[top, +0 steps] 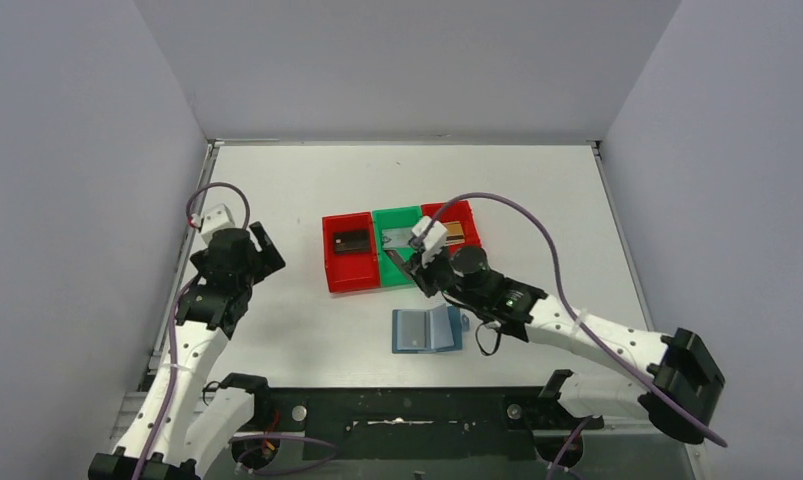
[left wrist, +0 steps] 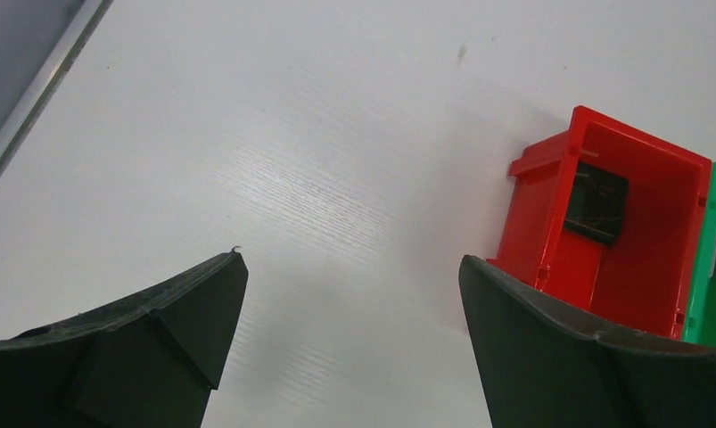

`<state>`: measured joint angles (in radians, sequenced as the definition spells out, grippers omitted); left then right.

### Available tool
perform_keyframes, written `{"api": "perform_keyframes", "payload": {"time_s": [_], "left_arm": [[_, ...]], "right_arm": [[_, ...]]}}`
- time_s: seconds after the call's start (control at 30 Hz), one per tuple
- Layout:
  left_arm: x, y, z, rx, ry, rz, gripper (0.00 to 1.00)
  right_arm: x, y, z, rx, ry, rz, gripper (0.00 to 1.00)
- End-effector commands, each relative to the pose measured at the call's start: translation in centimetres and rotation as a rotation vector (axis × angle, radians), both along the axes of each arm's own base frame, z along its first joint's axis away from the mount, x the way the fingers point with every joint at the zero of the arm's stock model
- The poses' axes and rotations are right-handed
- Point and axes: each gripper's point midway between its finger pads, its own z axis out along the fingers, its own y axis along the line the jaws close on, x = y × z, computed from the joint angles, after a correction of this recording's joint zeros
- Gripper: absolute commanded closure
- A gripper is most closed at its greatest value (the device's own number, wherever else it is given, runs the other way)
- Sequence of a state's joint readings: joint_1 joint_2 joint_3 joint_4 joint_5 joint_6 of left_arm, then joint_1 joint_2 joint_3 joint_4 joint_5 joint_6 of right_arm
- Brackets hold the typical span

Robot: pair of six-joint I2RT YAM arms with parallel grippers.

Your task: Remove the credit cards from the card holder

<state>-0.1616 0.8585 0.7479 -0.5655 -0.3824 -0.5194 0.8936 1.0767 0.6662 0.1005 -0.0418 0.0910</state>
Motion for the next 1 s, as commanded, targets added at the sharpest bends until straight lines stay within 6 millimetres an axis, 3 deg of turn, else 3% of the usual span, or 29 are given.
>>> {"api": "perform_keyframes", "payload": {"time_s": [0.0, 0.2, 0.43, 0.63, 0.97], "left_arm": [[0.0, 1.4, 3.1, 0.014, -0.148, 0.061, 0.08], [-0.4, 1.6, 4.0, 0.013, -0.190, 0.070, 0.07], [-0.5, 1.8, 4.1, 0.017, -0.191, 0.075, 0.07], [-0.6, 1.7, 4.3, 0.019, -0.191, 0.063, 0.07], [-0.7, 1.5, 5.1, 0.023, -0.219, 0.040, 0.07]], "right_arm": [[3.7, 4.0, 4.6, -0.124, -0.270, 0.077, 1.00], [5.8, 9.4, 4.0, -0.266, -0.378, 0.238, 1.00], [8.2, 13.3, 1.3, -0.412, -0.440, 0.364, 1.00], [10.1, 15.2, -0.6, -0.514, -0.501, 0.411, 1.00], [13.3, 15.2, -4.9, -0.717, -0.527, 0.394, 1.00]]}}
